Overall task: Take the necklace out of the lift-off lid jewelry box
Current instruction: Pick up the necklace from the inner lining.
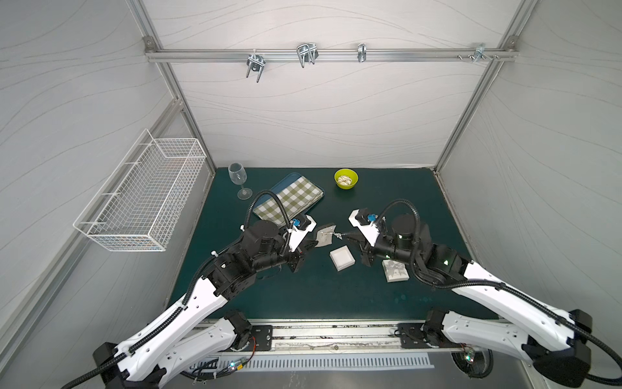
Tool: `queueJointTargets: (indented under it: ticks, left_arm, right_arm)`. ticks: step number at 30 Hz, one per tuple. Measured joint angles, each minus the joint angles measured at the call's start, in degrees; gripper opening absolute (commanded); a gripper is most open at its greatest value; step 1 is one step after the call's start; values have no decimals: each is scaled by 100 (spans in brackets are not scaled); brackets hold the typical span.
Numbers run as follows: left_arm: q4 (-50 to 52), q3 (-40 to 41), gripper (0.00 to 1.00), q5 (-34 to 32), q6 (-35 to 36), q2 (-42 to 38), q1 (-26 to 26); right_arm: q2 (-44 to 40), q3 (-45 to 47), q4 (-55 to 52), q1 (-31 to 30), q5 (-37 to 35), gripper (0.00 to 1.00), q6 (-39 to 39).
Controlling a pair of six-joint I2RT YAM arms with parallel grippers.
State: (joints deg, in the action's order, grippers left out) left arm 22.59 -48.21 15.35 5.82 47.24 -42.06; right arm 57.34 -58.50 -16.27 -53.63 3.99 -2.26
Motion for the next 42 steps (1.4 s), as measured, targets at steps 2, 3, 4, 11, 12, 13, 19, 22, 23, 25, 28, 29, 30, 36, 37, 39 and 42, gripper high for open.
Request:
queueJointTargets:
  ticks: [2,3,4,11,12,13,19,22,23,25,28,29,30,36,37,39,42]
  left_arm:
    - [-4,175,0,59,-2,-68,0]
    - [-11,275,0,101,-4,-116,0]
    - [-20,369,0,140,-13,-168,0]
    - [-101,890,0,361,-157,-601,0]
    - [-107,949,0,380,-170,-667,0]
    - [-107,1001,0,398,-184,-732,0]
    - [-105,1237,0,518,-293,-1102,0]
    - [-98,1283,0,573,-328,-1305,0]
    - [-101,1290,0,616,-332,-1388,0]
    - [-101,1309,0,719,-348,-1534,0]
    - [-81,1322,0,896,-365,-1692,0]
    - [-63,1322,0,938,-376,-1720,0]
    - [-39,1322,0,977,-400,-1738,2]
    - [116,1322,0,1016,-452,-1864,0]
    - [122,1322,0,1016,-452,-1897,0]
    - [122,1325,0,1003,-452,-1980,0]
    - [120,1331,0,992,-455,-2050,0]
  right_arm:
    - [221,-264,-87,199,85,0,39]
    - [337,-369,-140,284,118,0,50]
    - [455,-461,-203,358,149,0,55]
    - [1174,-997,-474,636,254,0,24]
    - [1287,-1104,-509,669,262,0,22]
    - [1392,-1207,-529,702,267,0,20]
    - [2011,-1700,-570,933,238,0,28]
    - [2356,-1932,-625,979,216,0,28]
    - [2492,-2035,-654,984,203,0,28]
    - [2741,-2238,-697,984,186,0,24]
    - [3060,-2520,-769,984,101,0,9]
    - [3163,-2616,-800,984,74,0,-15]
    - [3265,-2717,-828,986,46,0,-37]
    - [3770,-3209,-1019,1049,-109,0,-79]
    - [3842,-3285,-1056,1056,-151,0,-81]
    - [3989,-3442,-1152,1067,-201,0,-81]
    - [4172,-3646,-1287,1086,-251,0,-83]
